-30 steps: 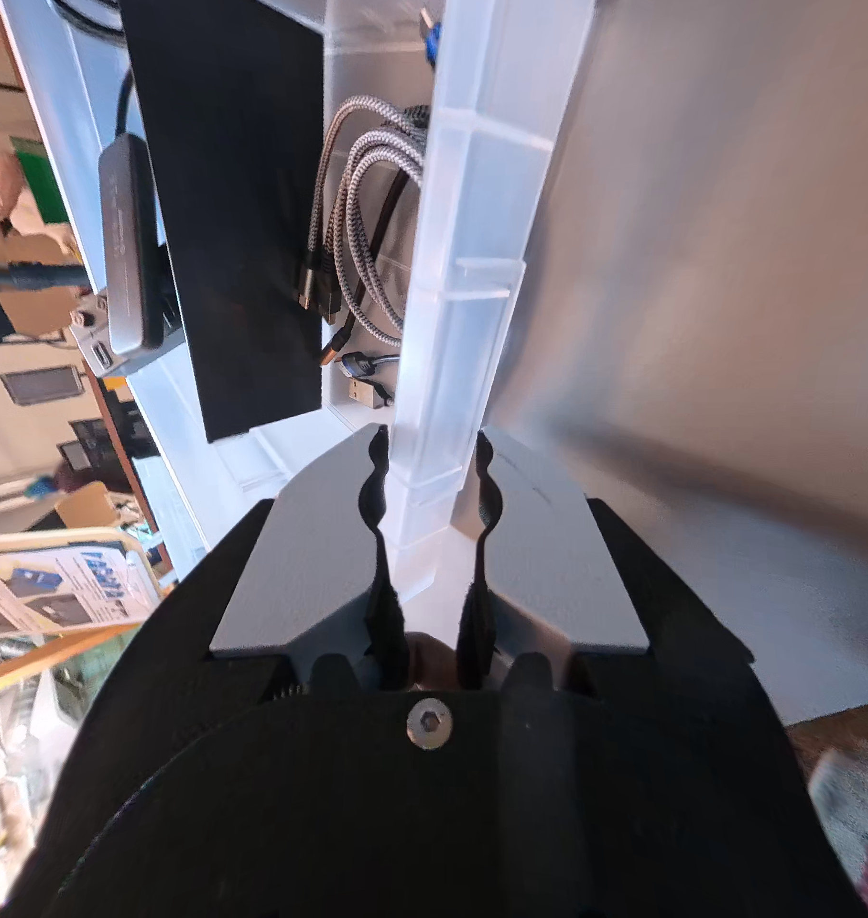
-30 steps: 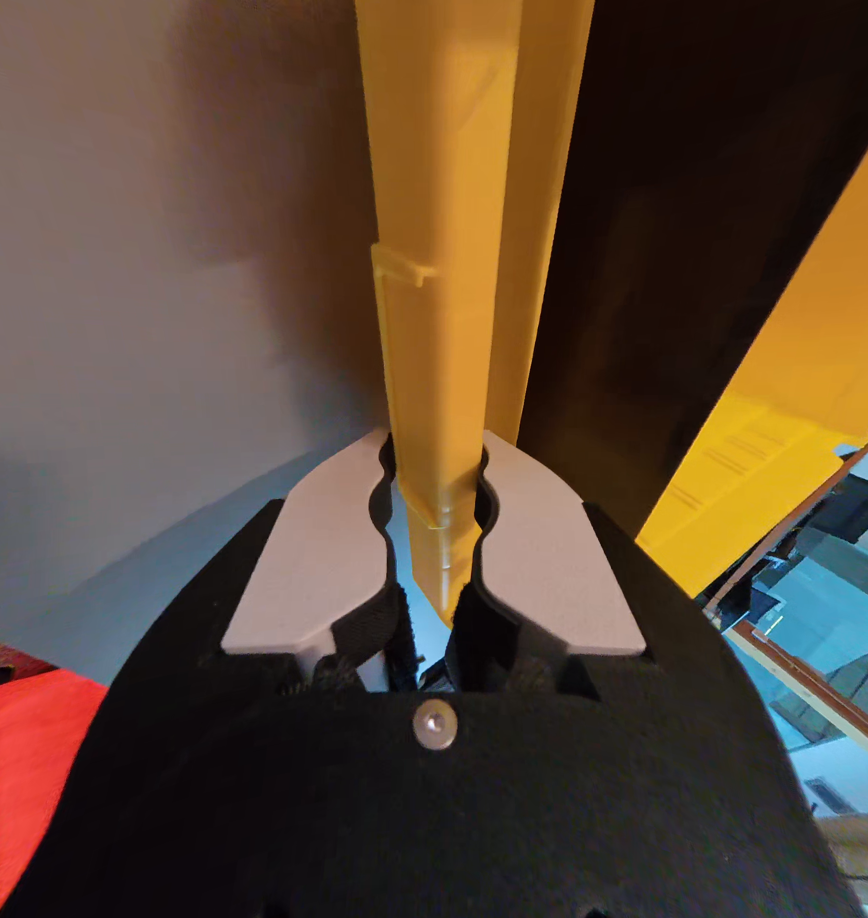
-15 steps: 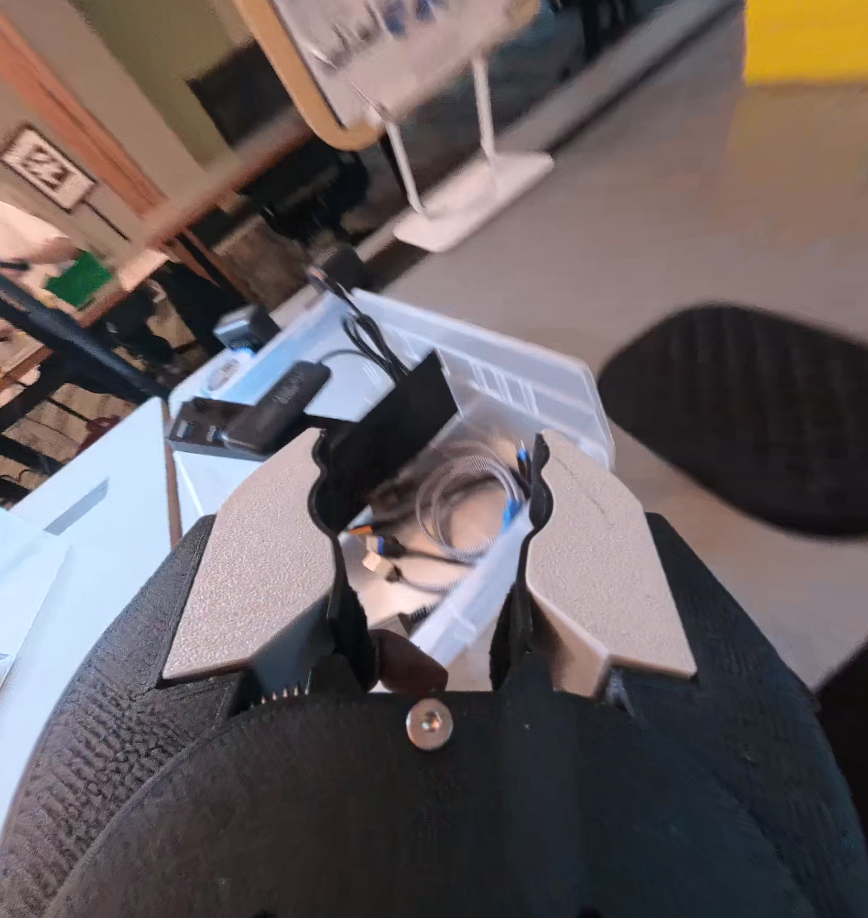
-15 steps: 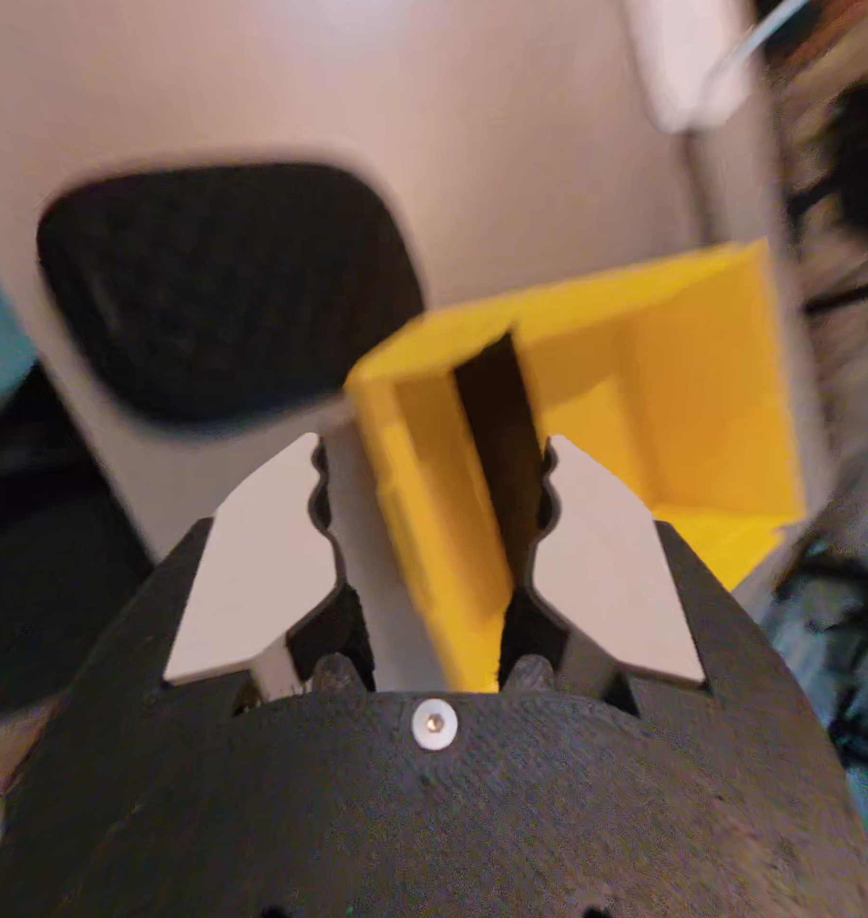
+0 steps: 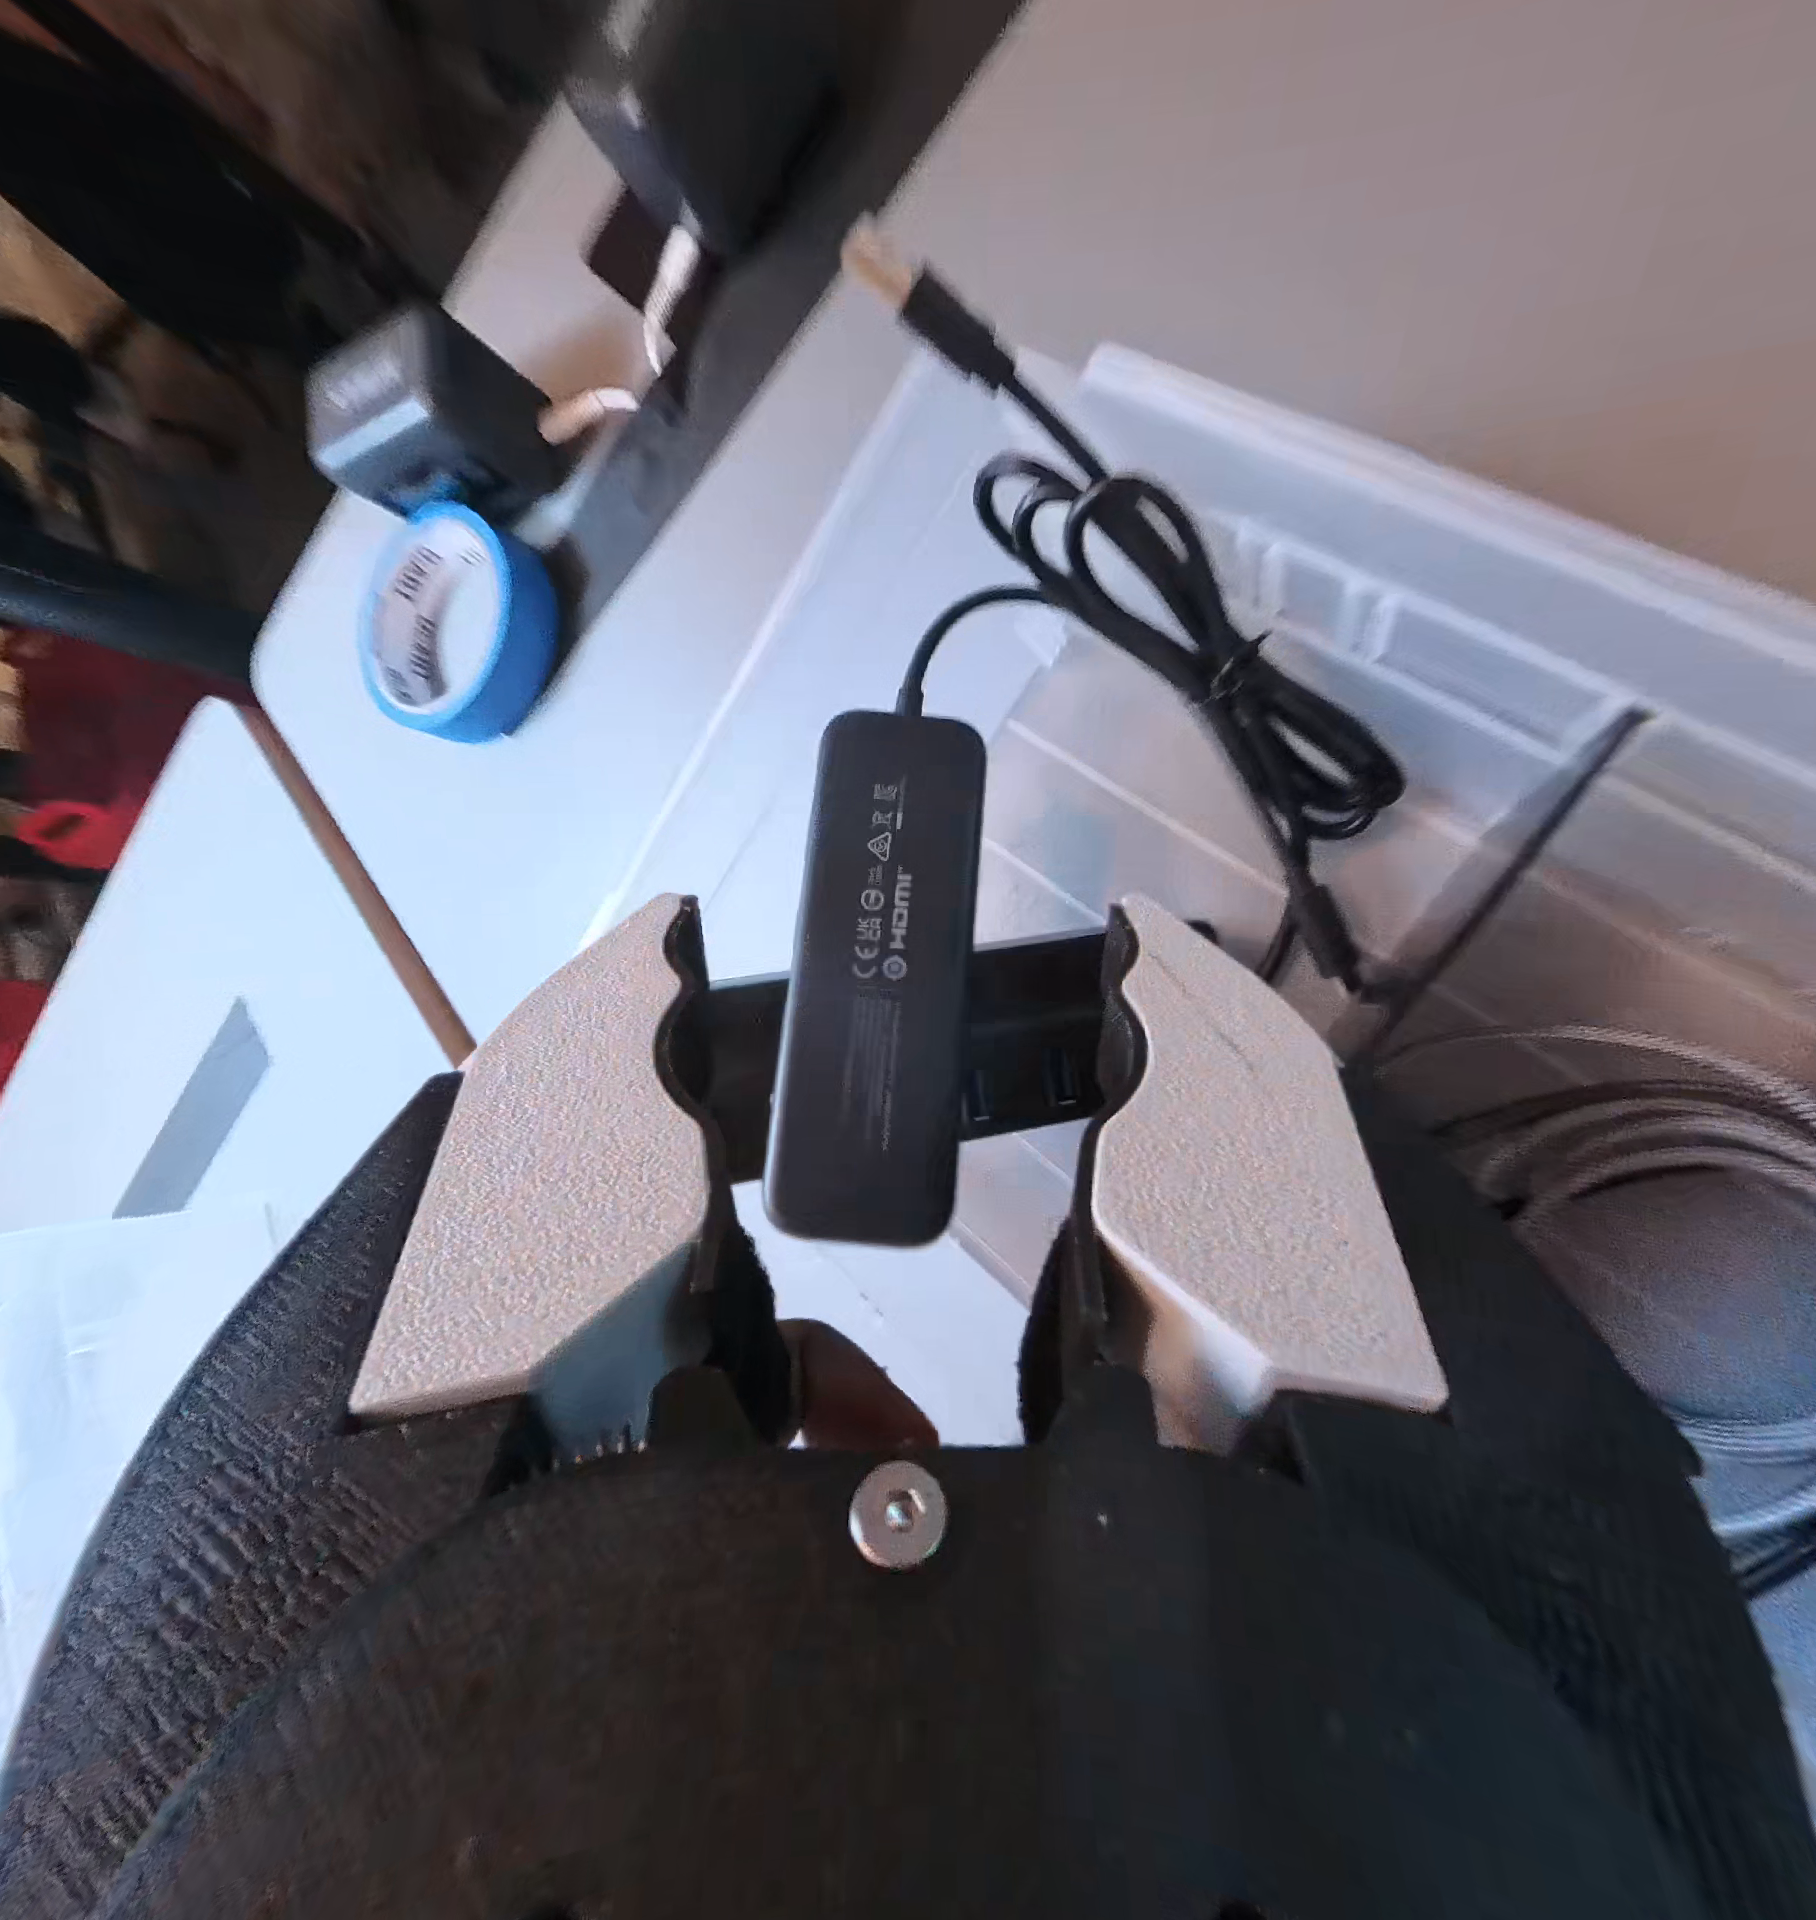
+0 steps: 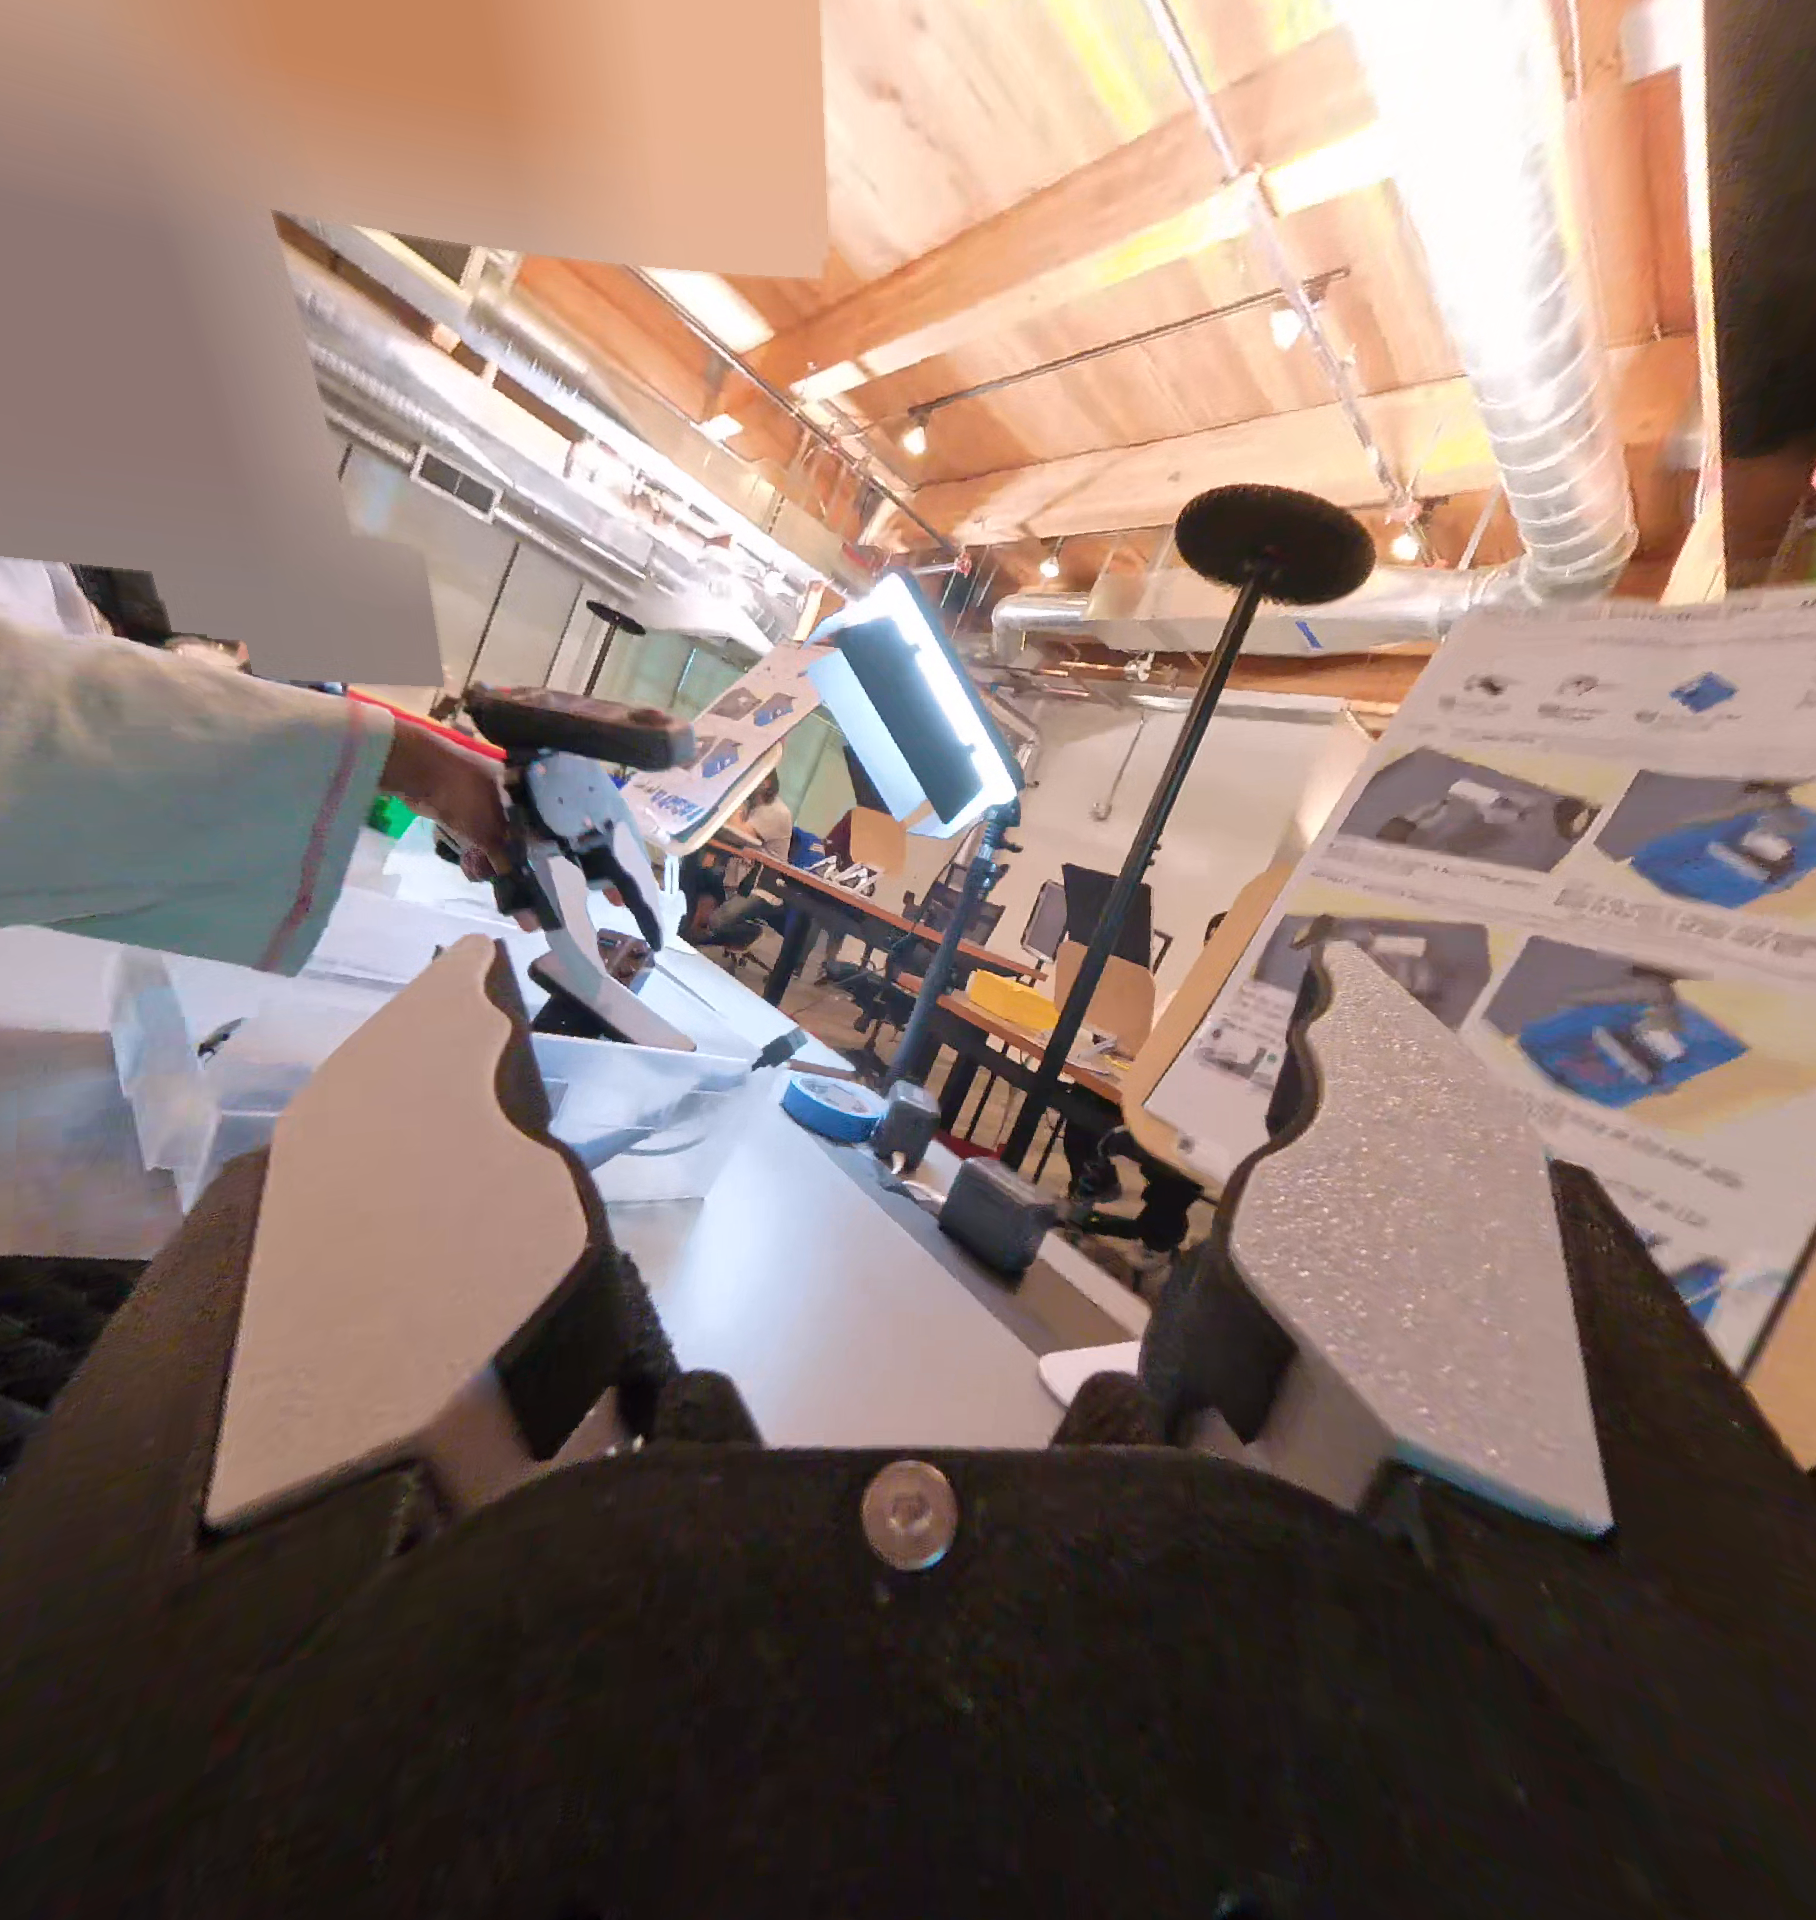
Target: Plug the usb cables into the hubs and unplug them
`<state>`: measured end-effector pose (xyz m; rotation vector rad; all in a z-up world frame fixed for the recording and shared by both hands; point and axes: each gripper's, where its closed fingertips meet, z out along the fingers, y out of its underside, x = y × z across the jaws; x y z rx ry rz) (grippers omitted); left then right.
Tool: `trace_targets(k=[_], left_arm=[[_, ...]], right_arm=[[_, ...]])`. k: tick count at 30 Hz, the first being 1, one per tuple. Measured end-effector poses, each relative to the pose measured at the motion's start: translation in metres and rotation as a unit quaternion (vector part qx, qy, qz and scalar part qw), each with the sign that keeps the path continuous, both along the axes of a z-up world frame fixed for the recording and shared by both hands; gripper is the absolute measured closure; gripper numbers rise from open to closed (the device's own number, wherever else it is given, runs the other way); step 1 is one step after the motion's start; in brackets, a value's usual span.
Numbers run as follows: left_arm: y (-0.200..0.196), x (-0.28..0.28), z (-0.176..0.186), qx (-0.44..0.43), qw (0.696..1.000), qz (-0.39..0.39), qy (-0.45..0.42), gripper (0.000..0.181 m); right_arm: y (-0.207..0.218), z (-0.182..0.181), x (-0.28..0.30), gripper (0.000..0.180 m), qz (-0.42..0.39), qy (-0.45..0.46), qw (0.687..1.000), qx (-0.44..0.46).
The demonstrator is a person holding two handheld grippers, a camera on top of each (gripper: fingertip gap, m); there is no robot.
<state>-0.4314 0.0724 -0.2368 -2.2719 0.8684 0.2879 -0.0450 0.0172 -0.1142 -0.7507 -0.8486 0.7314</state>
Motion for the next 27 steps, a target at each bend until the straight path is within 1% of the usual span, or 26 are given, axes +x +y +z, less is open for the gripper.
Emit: trace_targets(k=[2, 3, 5, 8, 9, 10, 11, 13, 15, 18, 20, 24, 27], left_arm=[[0.007, -0.011, -0.018, -0.048, 0.998, 0.000, 0.030, 0.107], [0.010, -0.015, -0.025, -0.063, 0.997, -0.001, 0.046, 0.107], [0.013, -0.015, -0.036, -0.087, 0.994, -0.003, 0.059, 0.107], [0.018, -0.012, -0.049, -0.107, 0.992, 0.002, 0.073, 0.111], [0.020, -0.014, -0.054, -0.116, 0.990, 0.007, 0.085, 0.116], [0.021, -0.021, -0.058, -0.122, 0.986, 0.017, 0.115, 0.126], [0.024, -0.027, -0.058, -0.121, 0.981, 0.019, 0.151, 0.132], [0.025, -0.029, -0.054, -0.126, 0.974, 0.020, 0.187, 0.133], [0.026, -0.029, -0.043, -0.112, 0.970, 0.010, 0.214, 0.134], [0.021, -0.029, -0.021, -0.092, 0.974, 0.020, 0.207, 0.134], [0.017, -0.032, 0.003, -0.055, 0.977, 0.035, 0.203, 0.134], [0.004, -0.034, 0.061, 0.057, 0.983, 0.076, 0.157, 0.134], [-0.010, -0.025, 0.112, 0.173, 0.975, 0.107, 0.094, 0.134]], right_arm=[[-0.006, -0.013, -0.010, 0.044, 0.025, -0.014, 0.999, -0.025], [-0.012, -0.017, -0.012, 0.045, 0.030, -0.025, 0.999, -0.011], [-0.007, -0.029, -0.010, 0.046, 0.000, -0.049, 0.999, 0.009], [0.003, -0.035, -0.004, 0.046, -0.016, -0.054, 0.998, -0.013], [0.003, -0.033, -0.001, 0.047, -0.016, -0.043, 0.999, -0.014], [0.003, -0.032, 0.001, 0.048, -0.015, -0.034, 0.999, -0.016], [0.003, -0.032, 0.004, 0.048, -0.015, -0.029, 0.999, -0.020], [0.004, -0.030, 0.009, 0.048, -0.016, -0.016, 0.999, -0.028], [0.004, -0.027, 0.014, 0.050, -0.015, 0.001, 0.999, -0.032], [0.003, -0.025, 0.018, 0.052, -0.007, 0.014, 0.999, -0.040], [0.006, -0.025, 0.018, 0.054, -0.008, 0.017, 0.999, -0.044], [0.009, -0.029, 0.017, 0.053, -0.008, 0.015, 0.998, -0.056], [0.009, -0.030, 0.015, 0.054, -0.007, 0.011, 0.998, -0.056]])
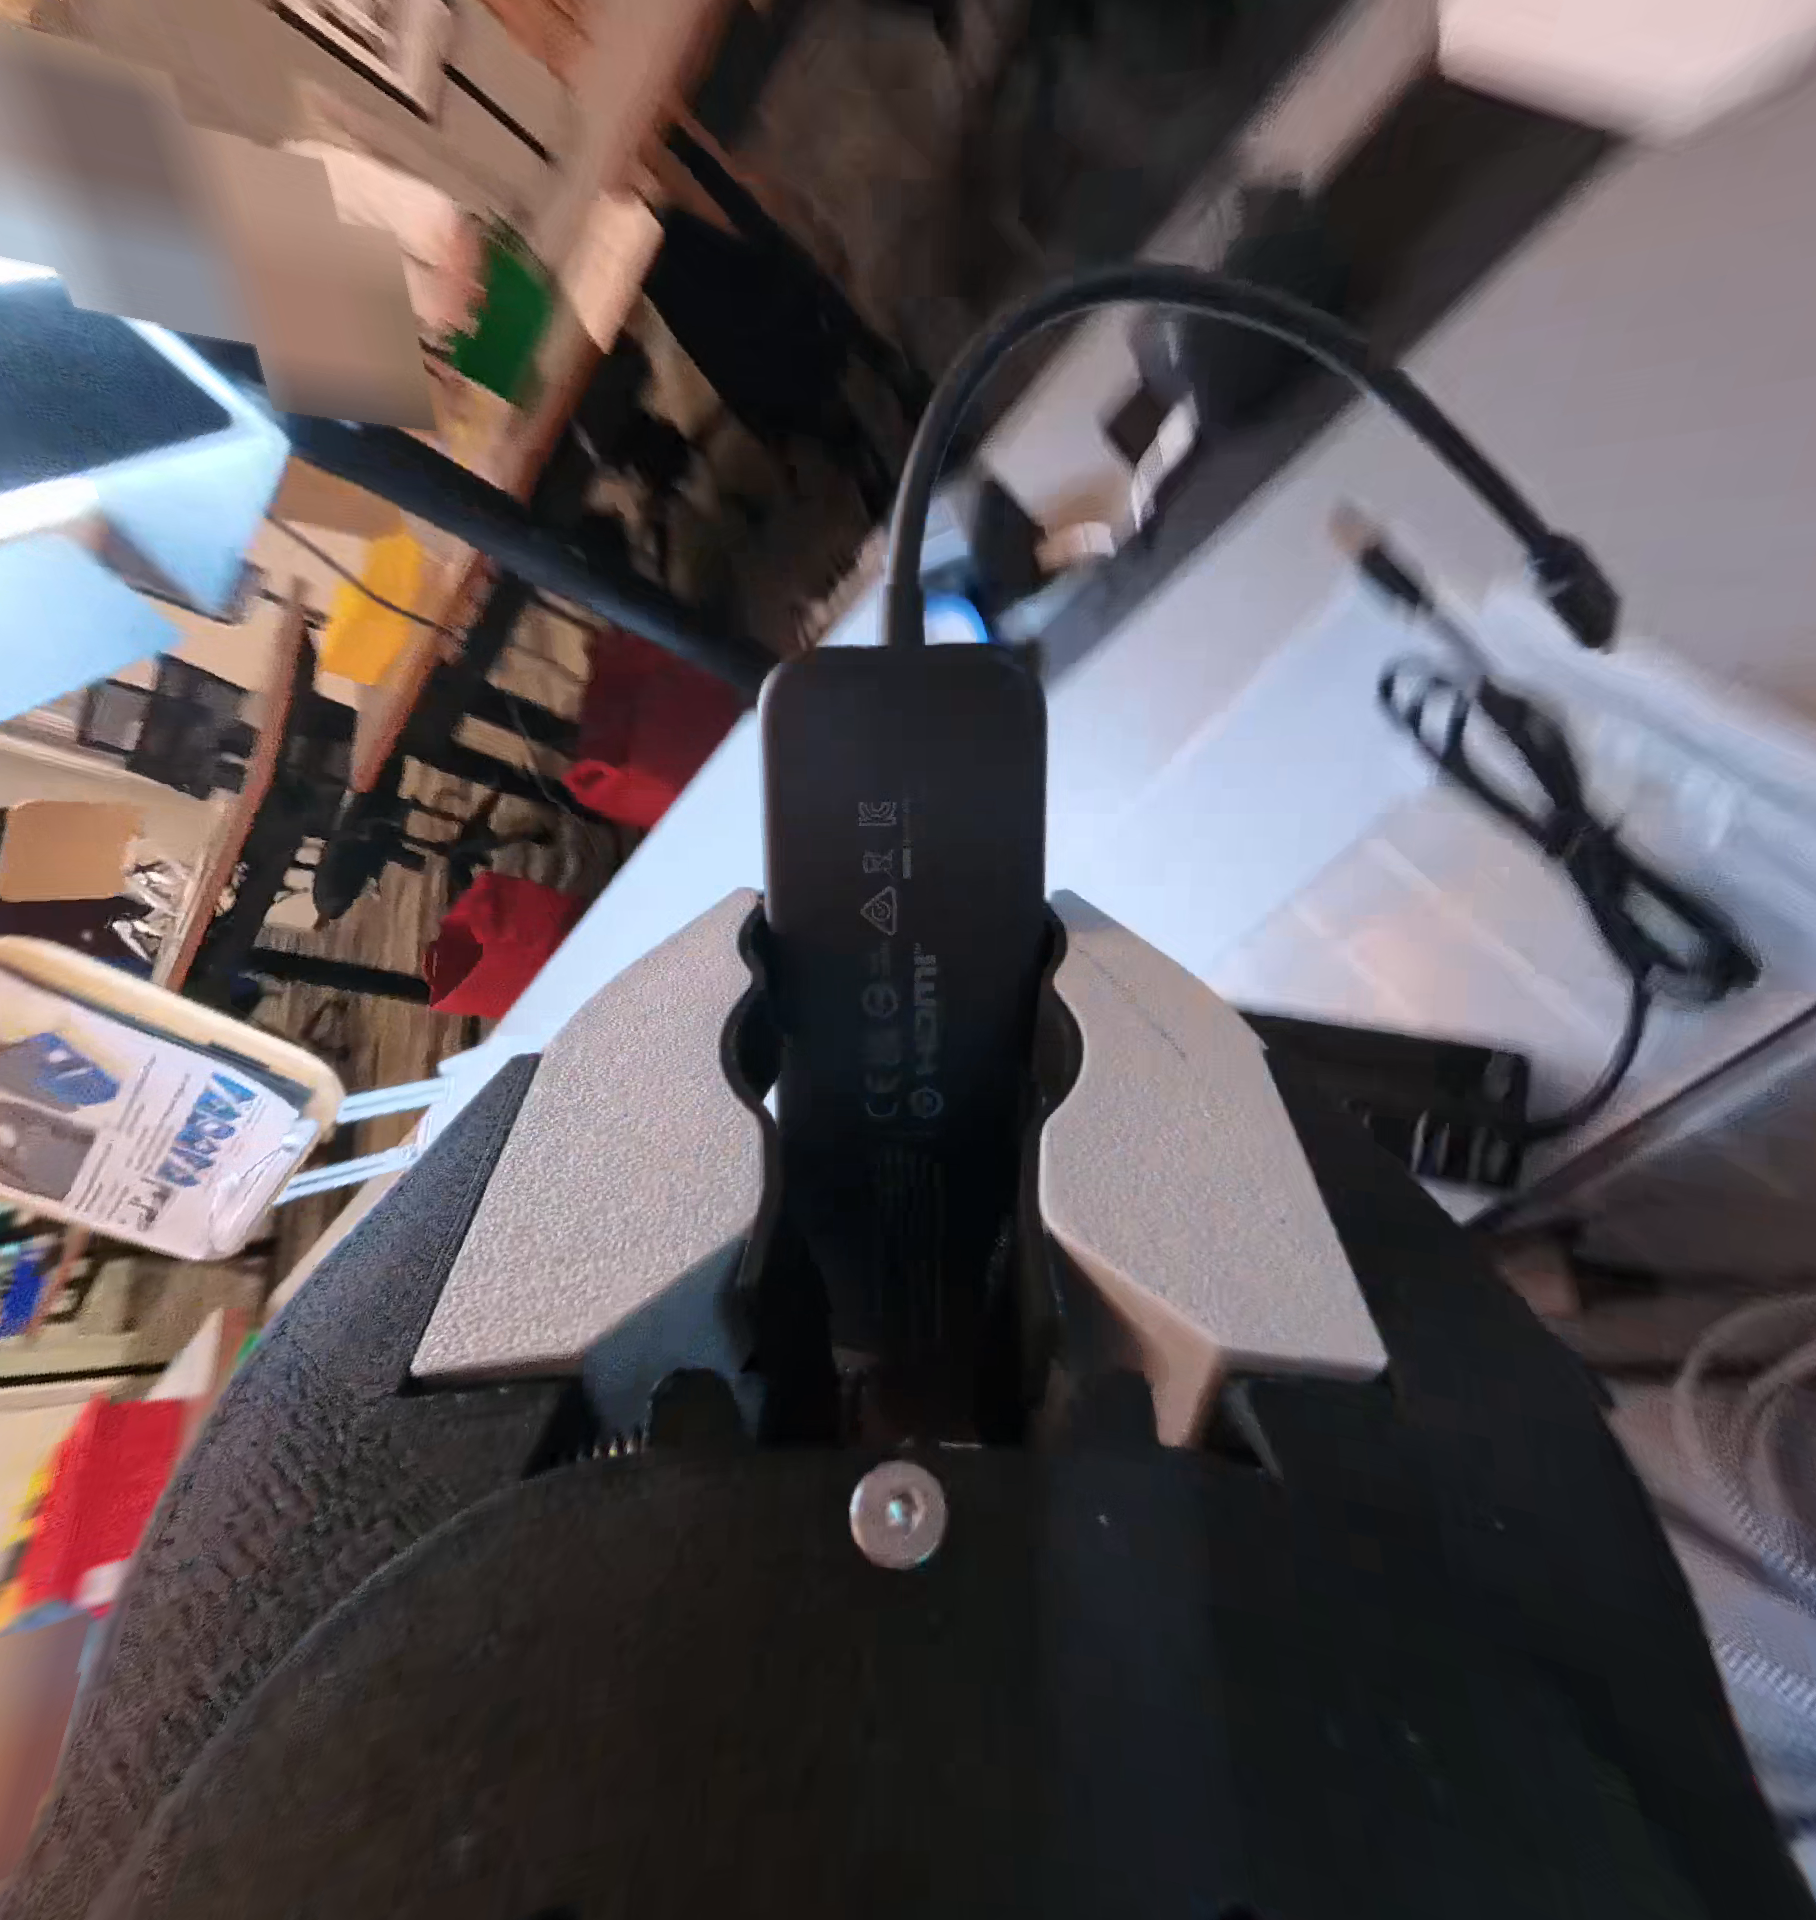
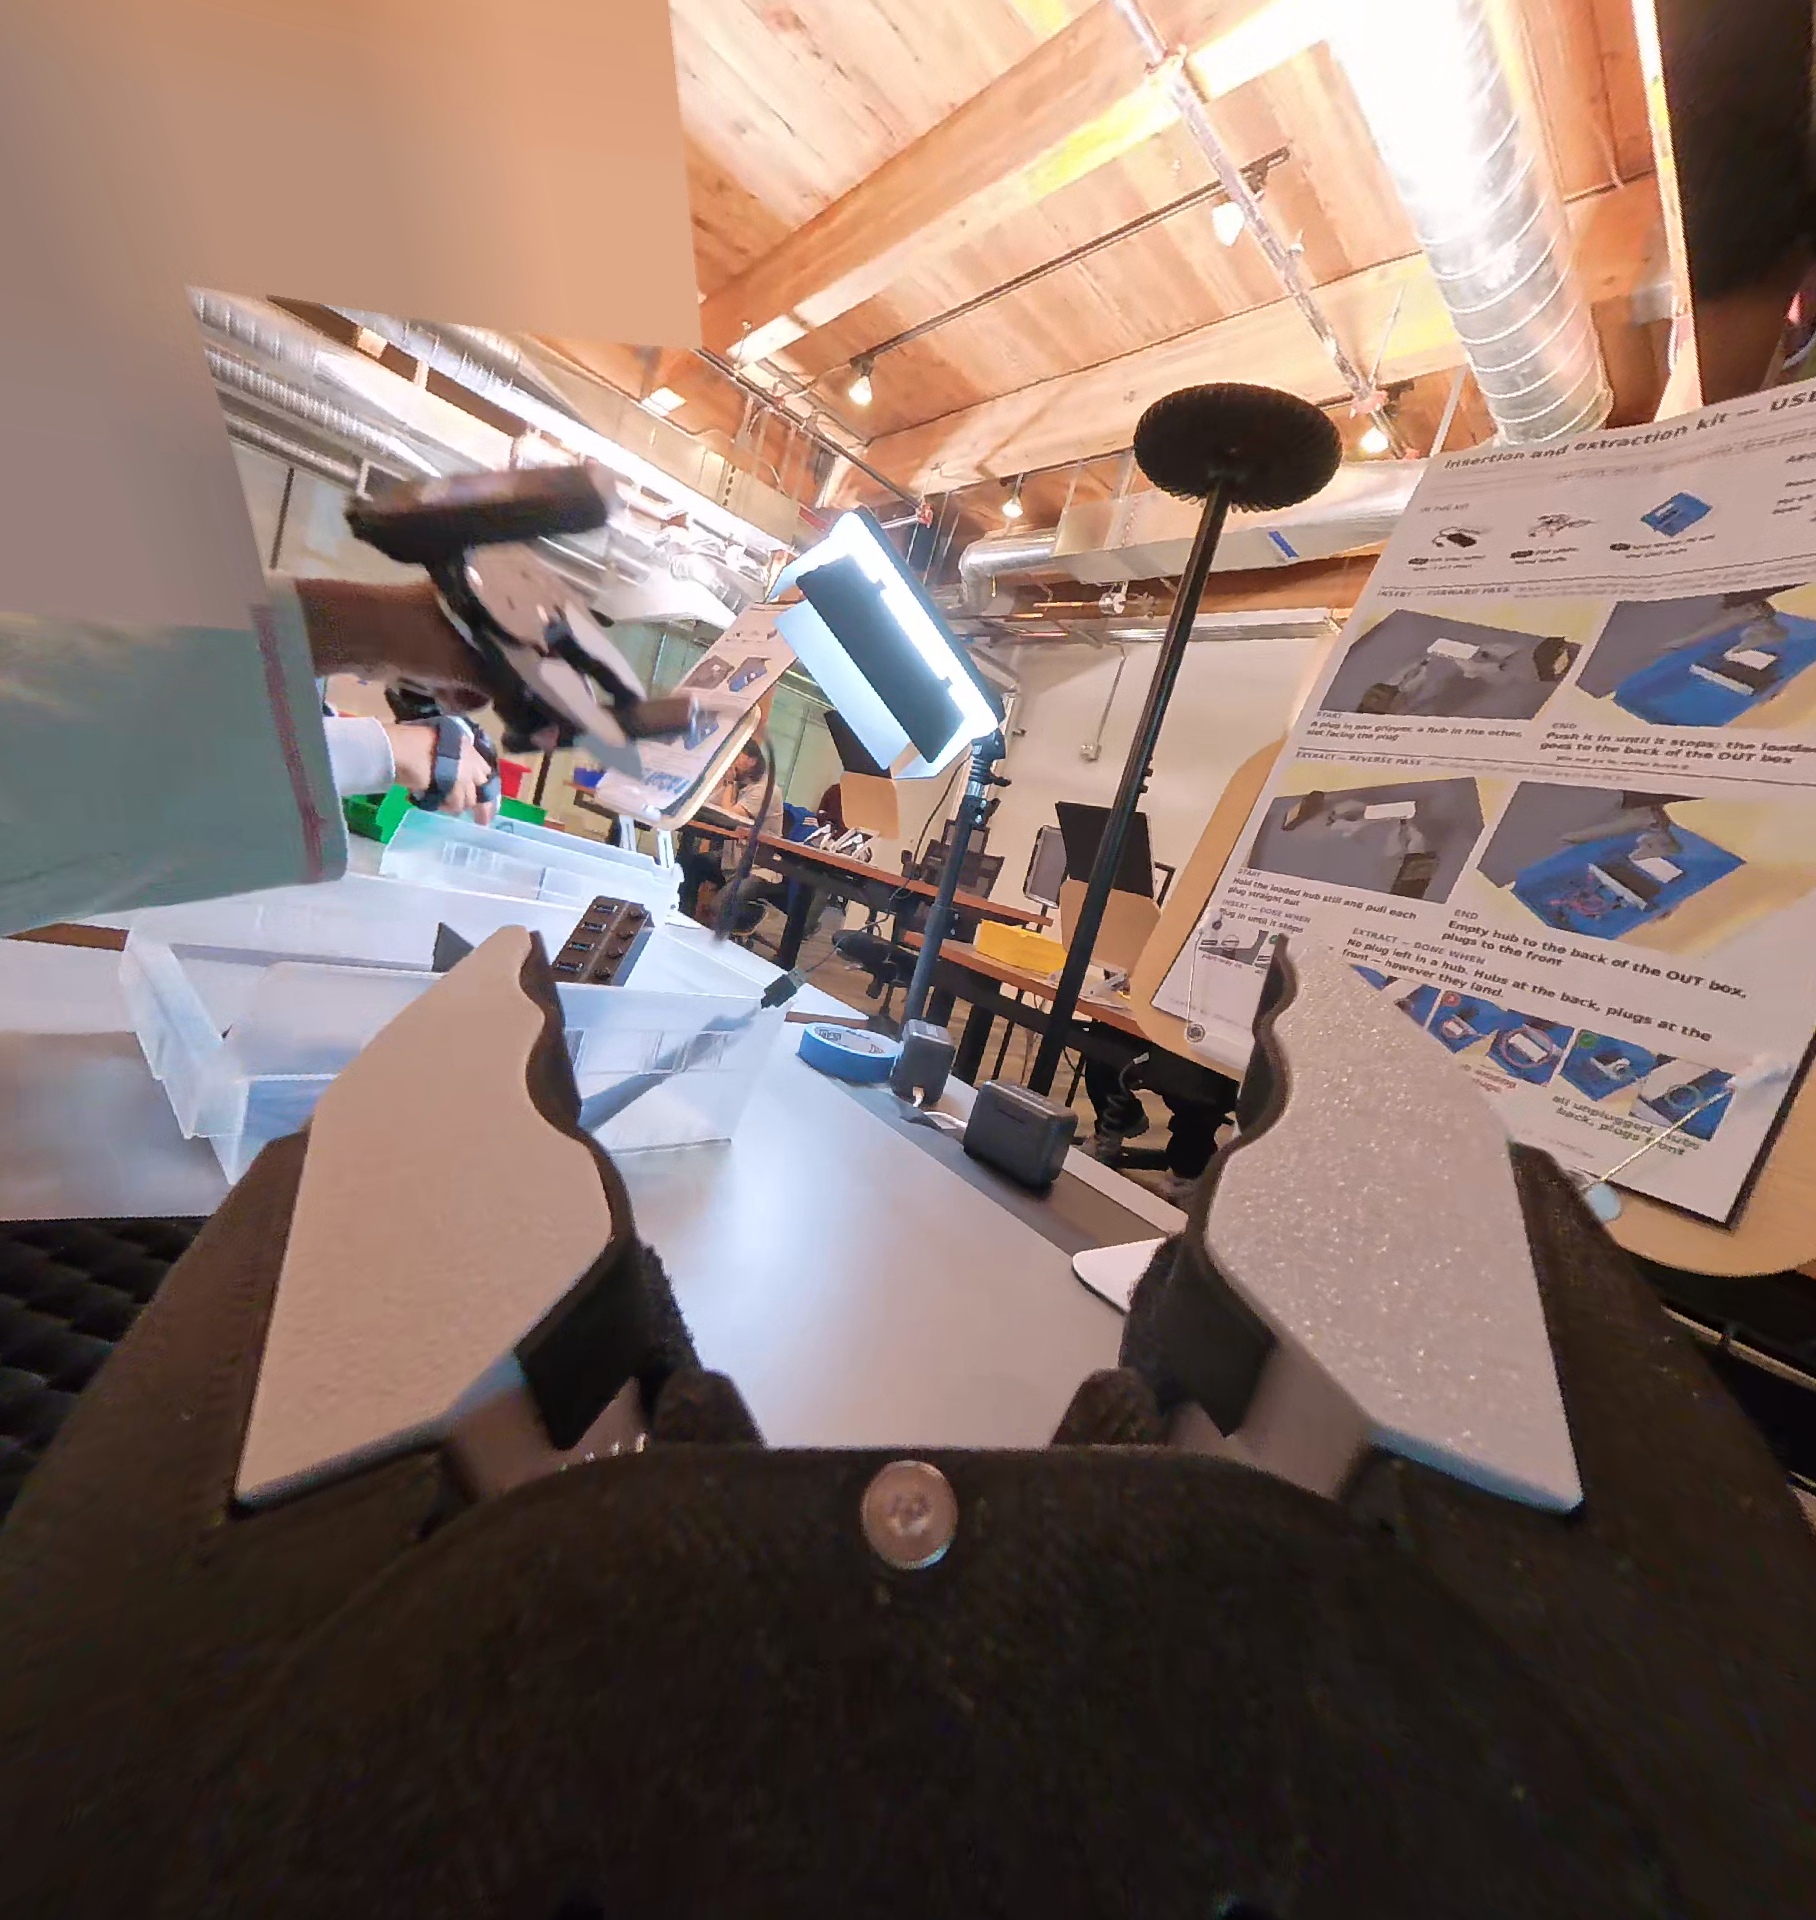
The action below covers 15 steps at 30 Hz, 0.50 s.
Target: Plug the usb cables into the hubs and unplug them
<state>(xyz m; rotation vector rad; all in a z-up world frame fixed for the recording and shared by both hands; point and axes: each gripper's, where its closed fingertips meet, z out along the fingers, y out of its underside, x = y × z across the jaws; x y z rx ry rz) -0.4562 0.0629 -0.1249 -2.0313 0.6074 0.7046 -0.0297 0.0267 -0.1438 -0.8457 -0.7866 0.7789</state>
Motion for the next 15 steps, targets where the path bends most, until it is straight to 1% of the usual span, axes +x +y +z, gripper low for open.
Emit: trace_targets(k=[2, 4, 5, 7, 9, 11, 13, 15], left_arm=[[-0.012, 0.026, 0.037, 0.113, 0.991, -0.020, -0.065, 0.134], [-0.027, 0.069, 0.065, 0.219, 0.963, -0.067, -0.142, 0.134], [-0.034, 0.094, 0.073, 0.259, 0.946, -0.093, -0.174, 0.134], [-0.045, 0.149, 0.072, 0.304, 0.917, -0.141, -0.215, 0.134], [-0.051, 0.196, 0.063, 0.334, 0.903, -0.160, -0.217, 0.134], [-0.053, 0.232, 0.051, 0.368, 0.897, -0.151, -0.193, 0.134], [-0.054, 0.263, 0.038, 0.400, 0.894, -0.133, -0.153, 0.134], [-0.053, 0.289, 0.023, 0.426, 0.892, -0.120, -0.090, 0.134]], right_arm=[[0.000, -0.002, -0.002, 0.055, 0.005, -0.006, 1.000, -0.004], [-0.002, -0.004, -0.004, 0.057, 0.021, -0.010, 1.000, -0.011], [-0.003, -0.004, -0.005, 0.058, 0.029, -0.010, 0.999, -0.016], [-0.007, -0.005, -0.007, 0.063, 0.048, -0.006, 0.999, -0.022], [-0.009, -0.007, -0.008, 0.066, 0.065, -0.004, 0.997, -0.033], [-0.012, -0.009, -0.011, 0.071, 0.092, -0.008, 0.995, -0.049], [-0.017, -0.005, -0.009, 0.074, 0.118, 0.012, 0.991, -0.060], [-0.019, 0.005, 0.000, 0.077, 0.131, 0.053, 0.988, -0.069]])
